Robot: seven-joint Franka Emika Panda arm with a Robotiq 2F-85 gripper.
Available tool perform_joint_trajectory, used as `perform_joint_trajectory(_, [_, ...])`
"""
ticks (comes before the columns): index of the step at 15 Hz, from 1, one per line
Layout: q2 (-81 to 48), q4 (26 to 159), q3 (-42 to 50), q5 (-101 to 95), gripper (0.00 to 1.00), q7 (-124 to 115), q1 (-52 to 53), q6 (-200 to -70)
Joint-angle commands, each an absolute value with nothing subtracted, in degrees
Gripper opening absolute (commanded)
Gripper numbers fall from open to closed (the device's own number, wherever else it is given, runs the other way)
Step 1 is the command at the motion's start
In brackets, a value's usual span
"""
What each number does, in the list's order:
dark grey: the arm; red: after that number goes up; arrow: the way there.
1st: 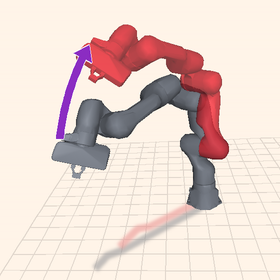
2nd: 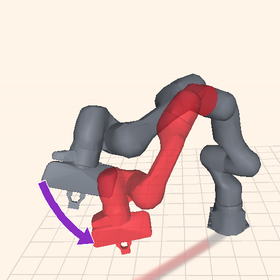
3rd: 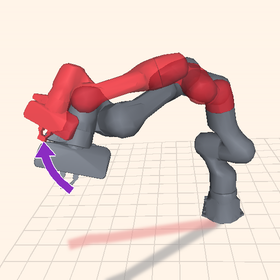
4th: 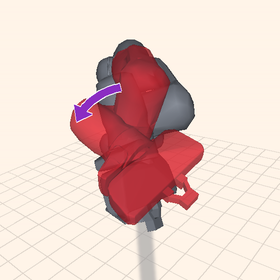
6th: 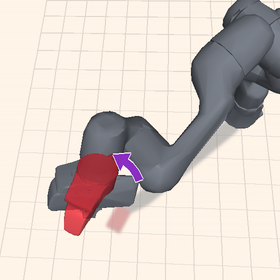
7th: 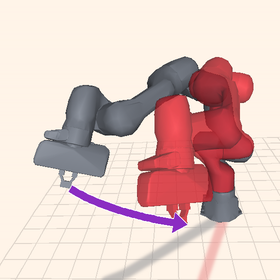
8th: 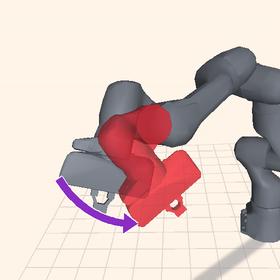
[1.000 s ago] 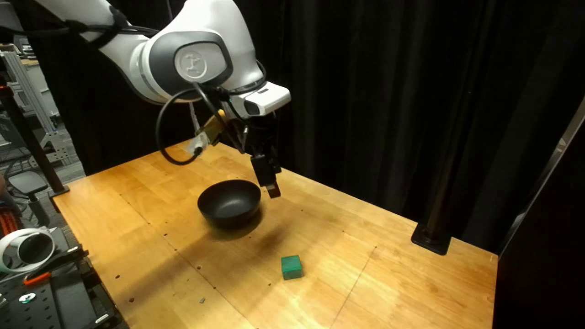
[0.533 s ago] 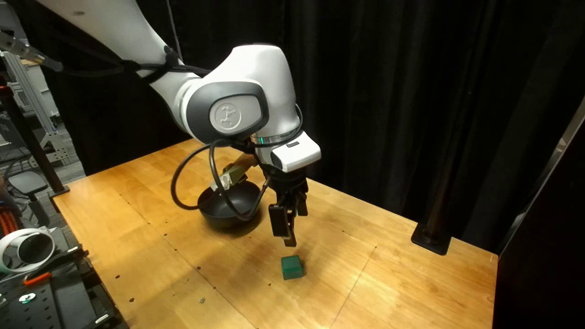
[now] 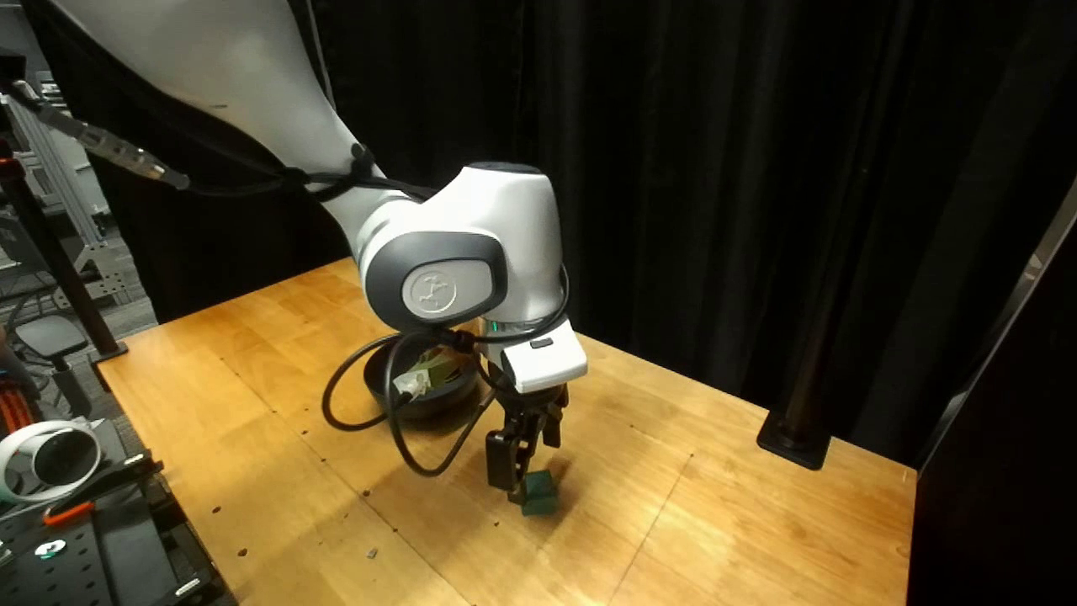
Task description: Pick the green block and put it in the bowl
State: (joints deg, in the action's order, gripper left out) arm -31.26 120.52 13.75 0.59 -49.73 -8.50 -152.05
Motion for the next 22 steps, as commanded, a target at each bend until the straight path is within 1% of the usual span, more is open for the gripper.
perform_joint_trajectory(1, [-34.5,117.6,15.0,4.0,0.74,-49.7,-7.7,-151.7])
perform_joint_trajectory(4, [-35.6,117.2,15.0,5.7,0.49,-49.5,-8.0,-151.7])
perform_joint_trajectory(6, [-35.8,117.1,14.9,6.9,0.35,-49.3,-8.2,-151.7])
perform_joint_trajectory(7, [-35.3,117.3,14.9,7.7,0.33,-49.4,-8.2,-151.6])
perform_joint_trajectory(9, [-32.4,118.9,13.7,10.0,0.33,-48.6,-8.9,-151.0])
perform_joint_trajectory(14, [-19.0,125.1,11.5,14.2,0.33,-46.3,-7.9,-148.5])
perform_joint_trajectory(17, [-12.4,126.8,9.5,15.5,0.33,-46.4,-6.8,-142.8])
perform_joint_trajectory(20, [-9.7,127.5,6.2,20.0,0.33,-45.8,-5.8,-136.0])
perform_joint_trajectory(22, [-9.2,128.8,4.3,22.8,0.33,-45.2,-4.5,-137.0])
